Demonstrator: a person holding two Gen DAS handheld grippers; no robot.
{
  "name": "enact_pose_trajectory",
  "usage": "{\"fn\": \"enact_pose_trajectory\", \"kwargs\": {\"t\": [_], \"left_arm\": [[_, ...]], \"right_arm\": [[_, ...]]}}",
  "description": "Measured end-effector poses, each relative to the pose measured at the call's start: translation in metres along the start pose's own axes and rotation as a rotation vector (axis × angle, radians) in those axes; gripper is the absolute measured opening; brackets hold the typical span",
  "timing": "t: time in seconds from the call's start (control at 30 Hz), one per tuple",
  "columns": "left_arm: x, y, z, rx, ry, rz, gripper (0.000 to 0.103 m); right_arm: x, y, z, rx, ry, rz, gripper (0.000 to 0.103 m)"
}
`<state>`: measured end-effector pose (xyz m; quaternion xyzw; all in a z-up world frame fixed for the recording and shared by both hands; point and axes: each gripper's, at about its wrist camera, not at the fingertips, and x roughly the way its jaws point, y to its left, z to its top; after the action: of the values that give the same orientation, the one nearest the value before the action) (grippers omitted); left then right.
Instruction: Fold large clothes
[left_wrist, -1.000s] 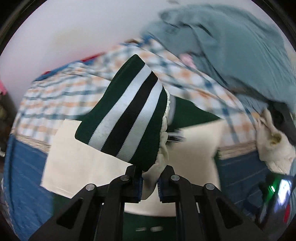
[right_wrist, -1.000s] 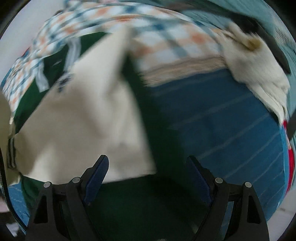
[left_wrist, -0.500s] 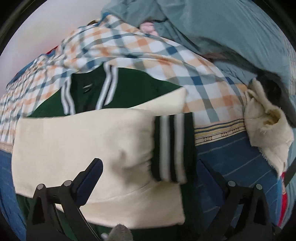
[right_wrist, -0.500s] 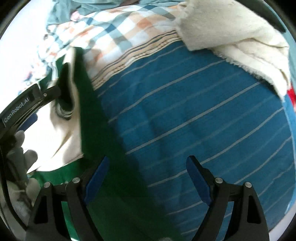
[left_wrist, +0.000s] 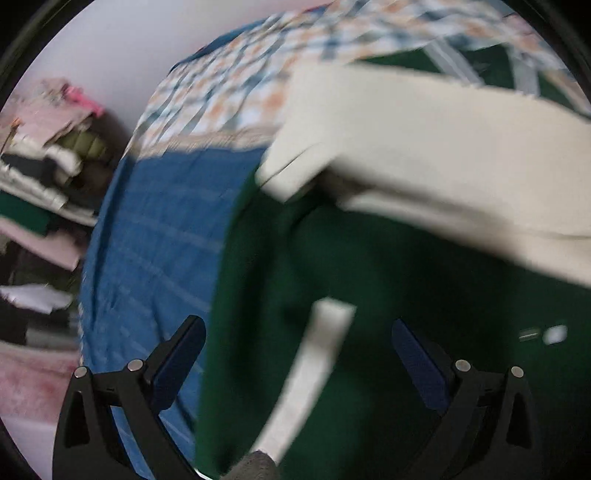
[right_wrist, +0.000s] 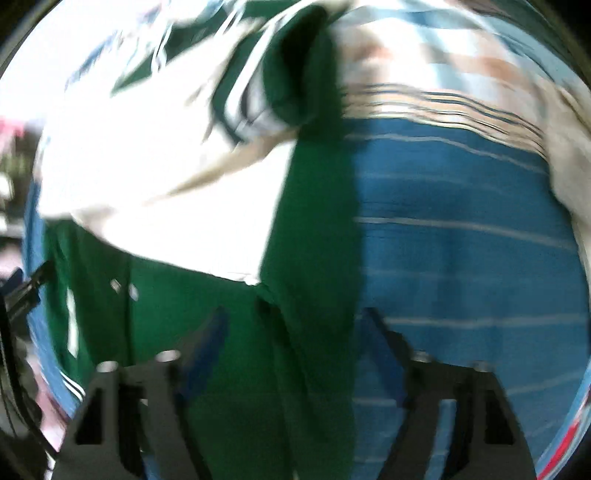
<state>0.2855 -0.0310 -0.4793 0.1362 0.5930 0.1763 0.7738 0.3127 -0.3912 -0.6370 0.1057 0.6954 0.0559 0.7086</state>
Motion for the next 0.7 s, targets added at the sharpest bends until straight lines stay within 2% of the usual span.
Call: {"fn": "enact_pose_trajectory", "kwargs": {"t": [0.07,0.13,0.23,0.3,0.33,0.4,0.5,0.6,0.7], "left_arm": [[0.011,0.010,-0.003,-0.020,0.007,0.016,0.103],[0.021,0.018,-0.003,-0.052,0.015,0.022,0.103],[0.031,0.025,-0.001,-0.093,0.038,0.007,0.103],[0.032,0.027,0.000,-0.105,0.053,-0.011,0.103],[0.029,0.028,0.000,-0.104,0.056,-0.015,0.103],[0.022,0.031,-0.003,-0.078,0.052,-0.020,0.103],[0.014,0.038,-0.010,-0.034,0.028,0.000,0.103],[0.018,0.047,-0.019,-0.004,0.022,0.055,0.103],[0.041,0.060,-0.029,-0.011,0.091,0.070,0.103]], "right_arm": [[0.003,-0.004,0.006,0.002,-0.030,-0.073,0.038],[-0.004,-0.034,0.009,0.130,-0.079,-0.029,0.038],[0.000,-0.090,-0.001,0.363,-0.113,-0.036,0.038],[0.011,-0.106,-0.008,0.439,-0.092,0.045,0.041],[0.010,-0.106,-0.008,0.438,-0.092,0.048,0.043],[-0.003,-0.096,-0.010,0.417,-0.077,0.002,0.052],[-0.027,-0.084,-0.025,0.422,-0.109,-0.020,0.052],[-0.046,-0.056,-0.051,0.427,-0.101,0.077,0.052],[-0.031,0.001,-0.076,0.384,0.002,0.262,0.052]]}}
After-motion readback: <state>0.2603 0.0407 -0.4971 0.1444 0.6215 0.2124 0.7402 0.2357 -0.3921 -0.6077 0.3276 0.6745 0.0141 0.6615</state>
